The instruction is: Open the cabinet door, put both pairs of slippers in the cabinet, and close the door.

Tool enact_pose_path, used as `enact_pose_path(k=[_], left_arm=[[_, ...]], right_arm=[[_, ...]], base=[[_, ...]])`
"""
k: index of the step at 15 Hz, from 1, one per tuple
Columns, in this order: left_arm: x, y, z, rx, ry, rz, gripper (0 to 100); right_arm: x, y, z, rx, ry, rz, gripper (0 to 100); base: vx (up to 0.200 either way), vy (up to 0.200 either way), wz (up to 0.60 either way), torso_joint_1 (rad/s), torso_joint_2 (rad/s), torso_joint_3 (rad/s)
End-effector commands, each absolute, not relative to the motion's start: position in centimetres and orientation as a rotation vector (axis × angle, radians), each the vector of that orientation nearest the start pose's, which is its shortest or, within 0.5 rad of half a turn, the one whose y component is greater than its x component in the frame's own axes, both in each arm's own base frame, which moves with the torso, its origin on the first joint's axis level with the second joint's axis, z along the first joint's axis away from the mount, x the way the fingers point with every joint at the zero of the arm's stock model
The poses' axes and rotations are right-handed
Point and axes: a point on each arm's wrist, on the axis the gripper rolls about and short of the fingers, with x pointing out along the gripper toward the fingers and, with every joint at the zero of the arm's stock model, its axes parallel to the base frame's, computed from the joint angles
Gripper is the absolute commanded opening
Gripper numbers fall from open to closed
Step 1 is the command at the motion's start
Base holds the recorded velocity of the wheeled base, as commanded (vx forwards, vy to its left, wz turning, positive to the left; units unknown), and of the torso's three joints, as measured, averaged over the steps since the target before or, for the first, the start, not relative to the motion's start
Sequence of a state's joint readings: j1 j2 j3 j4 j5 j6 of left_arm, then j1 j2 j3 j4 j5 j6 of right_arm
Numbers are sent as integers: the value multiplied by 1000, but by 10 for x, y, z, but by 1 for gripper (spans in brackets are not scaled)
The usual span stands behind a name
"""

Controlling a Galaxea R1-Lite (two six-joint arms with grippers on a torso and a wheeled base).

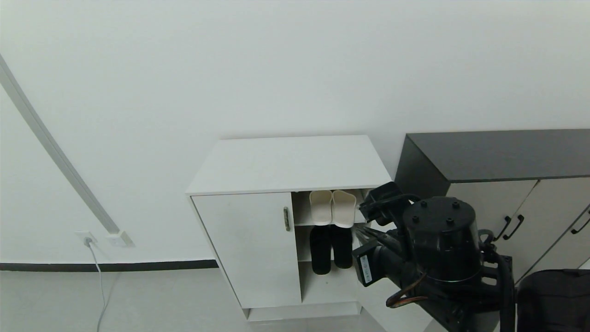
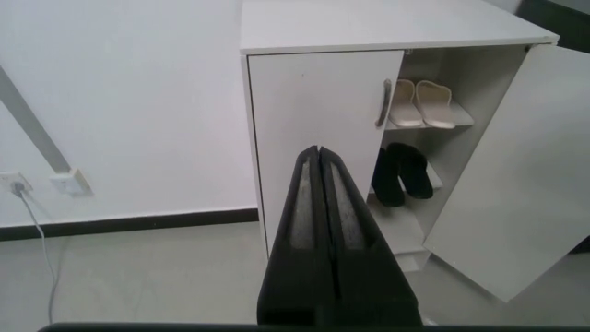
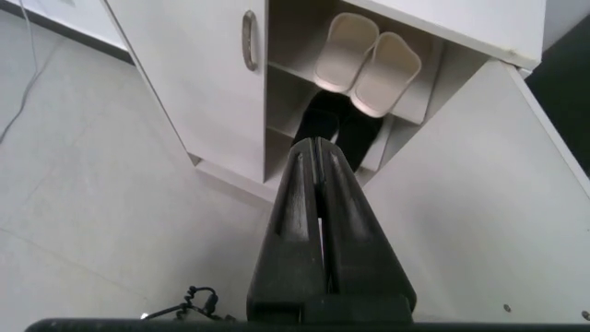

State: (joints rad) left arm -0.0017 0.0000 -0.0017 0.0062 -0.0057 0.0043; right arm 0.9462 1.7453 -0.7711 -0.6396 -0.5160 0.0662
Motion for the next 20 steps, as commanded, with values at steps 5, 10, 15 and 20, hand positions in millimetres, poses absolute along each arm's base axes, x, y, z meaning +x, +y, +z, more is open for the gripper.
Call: enact_pose_path(k=[5,10,15,20], left_arm=[[-23,0,75,5,5,-8,0],[-23,0,75,5,5,-8,0],[-23,0,75,5,5,-8,0],[-23,0,75,5,6,-8,0]], right_arm=[[192,242,156,-170,275,408,0],[192,242,156,-170,275,407,0],[192,242,156,-170,275,404,0],[194,241,156,-169,276,401,0]], base=[[0,0,0,0,0,0],[0,0,-360,0,0,3],[0,0,-600,4,3,0],[0,0,-120,0,-1,0]])
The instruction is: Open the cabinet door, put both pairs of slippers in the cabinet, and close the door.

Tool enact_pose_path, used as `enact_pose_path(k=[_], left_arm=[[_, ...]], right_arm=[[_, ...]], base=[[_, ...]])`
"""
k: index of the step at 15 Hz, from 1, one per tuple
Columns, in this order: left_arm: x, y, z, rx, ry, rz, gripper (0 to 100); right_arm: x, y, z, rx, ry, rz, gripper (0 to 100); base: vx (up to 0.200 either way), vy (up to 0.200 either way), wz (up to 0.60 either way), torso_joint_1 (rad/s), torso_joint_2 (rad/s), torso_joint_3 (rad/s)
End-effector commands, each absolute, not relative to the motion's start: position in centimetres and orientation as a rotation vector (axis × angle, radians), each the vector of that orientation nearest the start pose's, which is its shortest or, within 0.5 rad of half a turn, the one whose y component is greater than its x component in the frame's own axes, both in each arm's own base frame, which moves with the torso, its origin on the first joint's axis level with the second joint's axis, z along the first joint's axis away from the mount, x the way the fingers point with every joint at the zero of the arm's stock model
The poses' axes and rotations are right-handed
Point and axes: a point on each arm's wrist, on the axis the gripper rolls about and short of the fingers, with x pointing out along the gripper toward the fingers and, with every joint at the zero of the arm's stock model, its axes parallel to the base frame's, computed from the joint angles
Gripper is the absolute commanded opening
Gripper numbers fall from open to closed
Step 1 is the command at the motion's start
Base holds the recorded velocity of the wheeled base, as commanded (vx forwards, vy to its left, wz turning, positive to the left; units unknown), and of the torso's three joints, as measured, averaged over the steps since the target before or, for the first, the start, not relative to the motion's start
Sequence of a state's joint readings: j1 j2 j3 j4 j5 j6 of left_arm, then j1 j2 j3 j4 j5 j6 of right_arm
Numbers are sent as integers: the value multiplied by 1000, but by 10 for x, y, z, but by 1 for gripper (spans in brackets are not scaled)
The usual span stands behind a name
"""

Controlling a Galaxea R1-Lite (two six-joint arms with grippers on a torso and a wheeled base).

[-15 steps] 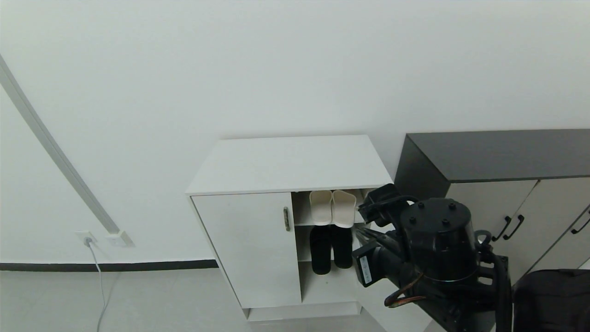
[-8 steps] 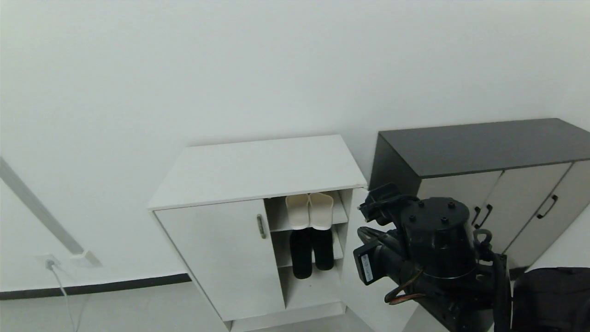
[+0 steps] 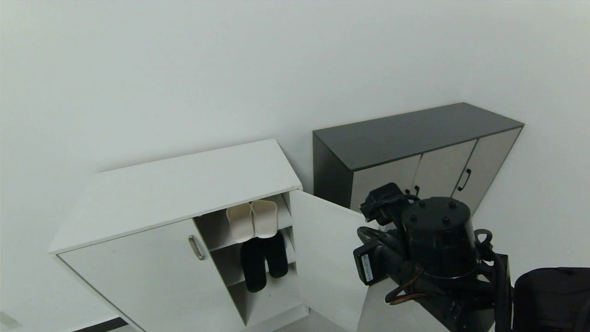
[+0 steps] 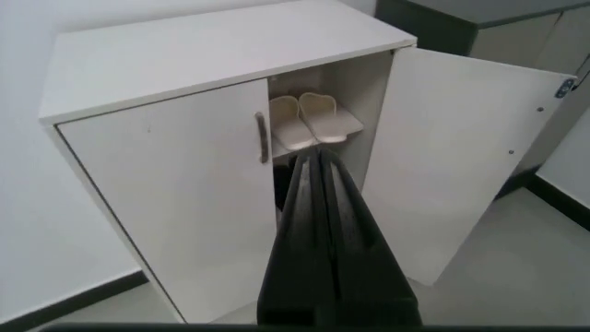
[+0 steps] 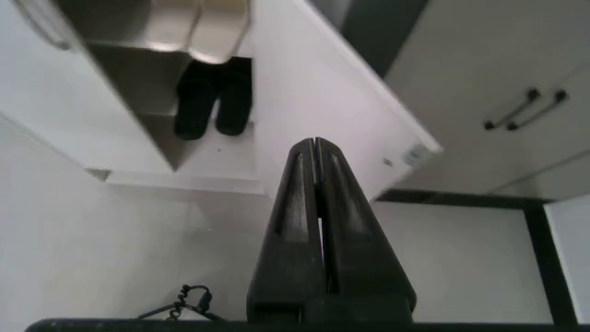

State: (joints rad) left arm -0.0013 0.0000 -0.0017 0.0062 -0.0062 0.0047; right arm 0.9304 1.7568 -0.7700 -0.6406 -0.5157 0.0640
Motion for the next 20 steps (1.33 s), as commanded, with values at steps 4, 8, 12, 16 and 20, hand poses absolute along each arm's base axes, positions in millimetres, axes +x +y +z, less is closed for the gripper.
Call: enact_pose_path(k=[4,8,12,16,20], left_arm=[[-23,0,75,5,5,-8,0],[-23,0,75,5,5,-8,0],[-23,0,75,5,5,-8,0],[-23,0,75,5,5,-8,0],[-23,0,75,3,5,-6,0]], right_arm=[[195,241,155,-171,278,396,0],[195,241,155,-168,276,396,0],[212,232,150,-165,277,337,0],[251,220,154,-156,241,276,0],[328,215,153,-101,266,236,0]], base=[[-50,0,0,1,1,-1],[-200,0,0,5,5,5],[-50,0,0,-4,-1,1],[0,0,0,0,0,0],[0,0,0,0,0,0]])
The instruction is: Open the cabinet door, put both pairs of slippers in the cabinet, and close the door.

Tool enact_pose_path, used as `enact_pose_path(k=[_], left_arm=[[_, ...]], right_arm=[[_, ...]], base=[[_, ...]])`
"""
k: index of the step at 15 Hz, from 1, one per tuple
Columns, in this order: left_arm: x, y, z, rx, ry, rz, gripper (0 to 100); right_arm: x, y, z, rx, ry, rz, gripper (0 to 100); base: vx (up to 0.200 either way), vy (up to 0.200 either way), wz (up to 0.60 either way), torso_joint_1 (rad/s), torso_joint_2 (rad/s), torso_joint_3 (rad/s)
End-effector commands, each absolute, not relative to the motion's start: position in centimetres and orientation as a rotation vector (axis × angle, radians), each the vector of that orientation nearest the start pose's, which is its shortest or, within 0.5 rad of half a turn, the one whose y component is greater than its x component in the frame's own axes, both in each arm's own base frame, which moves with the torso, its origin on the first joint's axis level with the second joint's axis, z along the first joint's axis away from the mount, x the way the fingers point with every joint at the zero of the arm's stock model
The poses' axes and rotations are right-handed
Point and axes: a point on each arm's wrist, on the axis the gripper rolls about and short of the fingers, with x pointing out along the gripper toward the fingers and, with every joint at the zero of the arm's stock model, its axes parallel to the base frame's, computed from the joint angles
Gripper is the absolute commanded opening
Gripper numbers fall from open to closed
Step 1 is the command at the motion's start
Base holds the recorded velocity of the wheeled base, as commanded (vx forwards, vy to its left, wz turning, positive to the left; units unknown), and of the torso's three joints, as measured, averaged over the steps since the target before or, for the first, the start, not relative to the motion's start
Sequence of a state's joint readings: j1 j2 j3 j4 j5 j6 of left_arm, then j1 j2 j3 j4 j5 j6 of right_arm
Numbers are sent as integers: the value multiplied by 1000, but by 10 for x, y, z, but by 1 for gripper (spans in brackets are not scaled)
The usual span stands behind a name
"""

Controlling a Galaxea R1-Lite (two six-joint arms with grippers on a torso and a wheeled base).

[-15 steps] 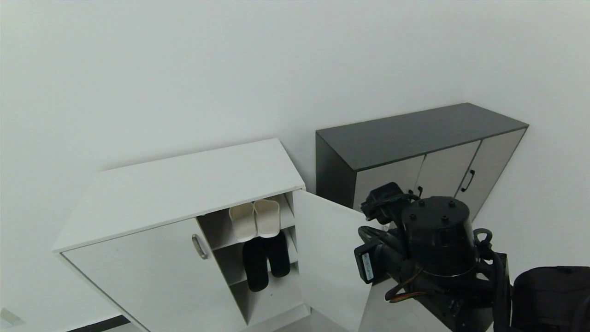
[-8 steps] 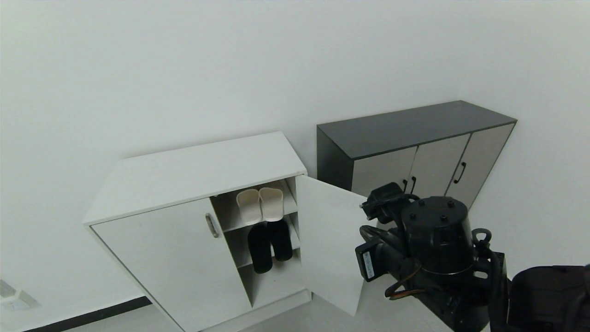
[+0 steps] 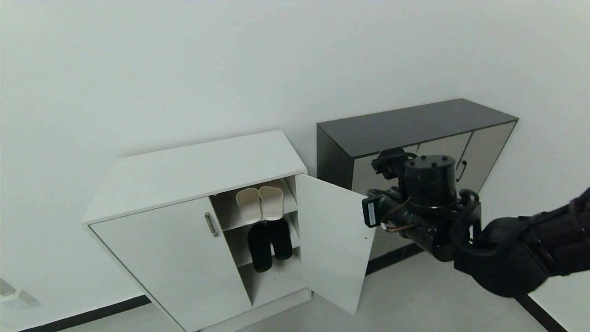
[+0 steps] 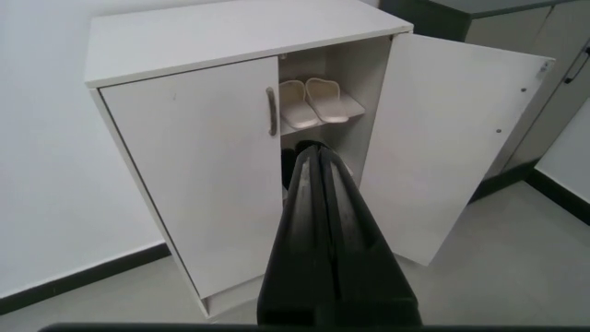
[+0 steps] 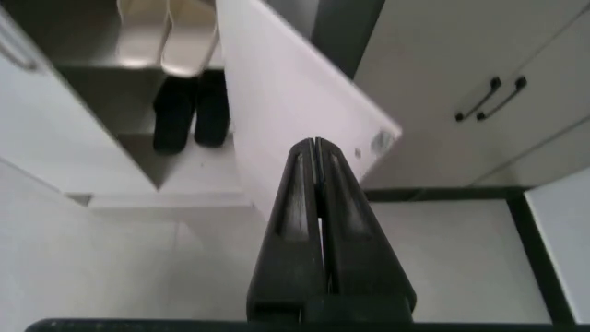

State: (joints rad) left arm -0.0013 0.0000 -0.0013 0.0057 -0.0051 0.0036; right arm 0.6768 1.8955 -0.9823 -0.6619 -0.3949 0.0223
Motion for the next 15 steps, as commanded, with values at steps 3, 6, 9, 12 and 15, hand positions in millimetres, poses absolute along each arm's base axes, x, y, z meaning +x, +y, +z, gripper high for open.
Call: enact_pose_path(k=[3,6,9,12,15], left_arm=[[-23,0,75,3,5,-5,0],[-23,0,75,3,5,-6,0],[-23,0,75,3,5,-6,0],[-23,0,75,3,5,-6,0],[-23,0,75,3,5,-6,0]], right_arm=[[371,212,147,-40,335,246,0],[406,204,134,-27,329,192,0],[423,195,117,-28,351,162,0],[425,195,109,-33,366,161,0],[425,195,106,-41,384,160,0]], base=[[0,0,0,0,0,0],[0,0,0,0,0,0],[0,0,0,0,0,0],[0,0,0,0,0,0],[0,0,0,0,0,0]])
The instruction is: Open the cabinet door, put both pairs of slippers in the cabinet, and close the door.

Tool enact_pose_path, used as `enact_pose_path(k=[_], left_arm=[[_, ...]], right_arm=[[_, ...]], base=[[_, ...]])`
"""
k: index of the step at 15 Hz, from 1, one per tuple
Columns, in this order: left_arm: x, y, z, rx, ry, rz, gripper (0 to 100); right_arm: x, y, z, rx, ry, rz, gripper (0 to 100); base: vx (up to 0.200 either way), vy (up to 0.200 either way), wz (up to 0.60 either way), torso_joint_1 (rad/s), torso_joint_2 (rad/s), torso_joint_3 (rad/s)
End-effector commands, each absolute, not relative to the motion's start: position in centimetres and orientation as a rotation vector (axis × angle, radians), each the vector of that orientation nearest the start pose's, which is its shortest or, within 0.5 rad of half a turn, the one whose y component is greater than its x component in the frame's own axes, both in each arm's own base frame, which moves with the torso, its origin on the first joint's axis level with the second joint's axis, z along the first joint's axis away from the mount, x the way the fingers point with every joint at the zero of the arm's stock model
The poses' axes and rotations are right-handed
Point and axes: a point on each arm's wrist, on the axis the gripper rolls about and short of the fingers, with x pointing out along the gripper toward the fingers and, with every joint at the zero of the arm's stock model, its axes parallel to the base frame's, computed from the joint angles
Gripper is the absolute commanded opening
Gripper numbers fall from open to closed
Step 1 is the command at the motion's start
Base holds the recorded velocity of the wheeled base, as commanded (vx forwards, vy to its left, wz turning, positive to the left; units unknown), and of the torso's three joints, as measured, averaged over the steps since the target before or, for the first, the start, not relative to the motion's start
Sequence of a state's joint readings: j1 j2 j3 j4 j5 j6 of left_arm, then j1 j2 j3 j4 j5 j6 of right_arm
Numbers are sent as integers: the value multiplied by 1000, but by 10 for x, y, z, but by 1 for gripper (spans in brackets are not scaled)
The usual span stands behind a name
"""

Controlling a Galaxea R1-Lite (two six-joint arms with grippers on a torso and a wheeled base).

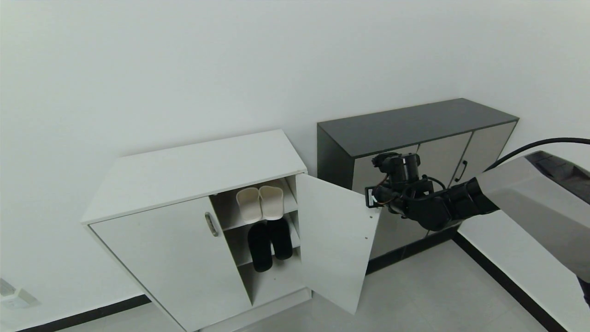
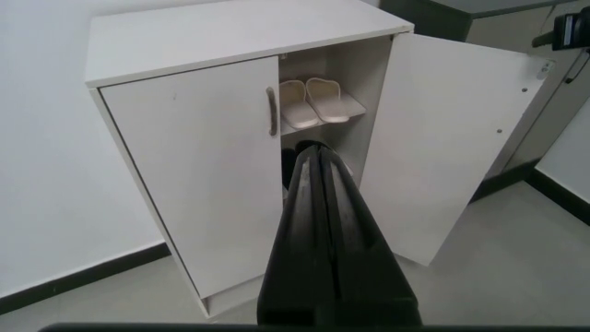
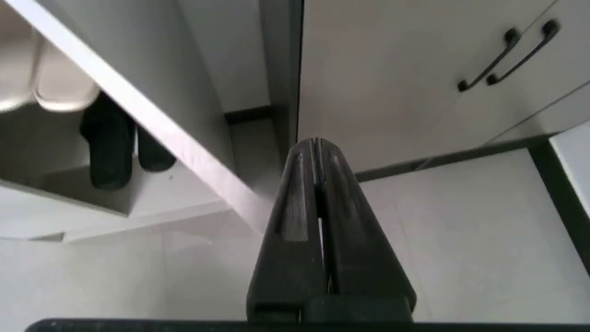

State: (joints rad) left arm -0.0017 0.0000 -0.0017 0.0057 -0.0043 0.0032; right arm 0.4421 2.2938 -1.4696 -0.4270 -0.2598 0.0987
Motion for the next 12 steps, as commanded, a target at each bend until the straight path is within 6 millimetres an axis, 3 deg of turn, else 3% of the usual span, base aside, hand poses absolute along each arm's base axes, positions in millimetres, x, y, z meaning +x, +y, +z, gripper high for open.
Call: enact_pose_path(k=[1,6,12], left_arm=[[-23,0,75,3,5,-6,0],[-23,0,75,3,5,-6,0],[-23,0,75,3,5,-6,0]], right_arm=[[424,195,107,-42,386,161,0],[415,204,110,-52,401,184,0],[371,237,129,-82,418,296,0]], base=[[0,0,0,0,0,0],[0,0,0,0,0,0],[0,0,0,0,0,0]])
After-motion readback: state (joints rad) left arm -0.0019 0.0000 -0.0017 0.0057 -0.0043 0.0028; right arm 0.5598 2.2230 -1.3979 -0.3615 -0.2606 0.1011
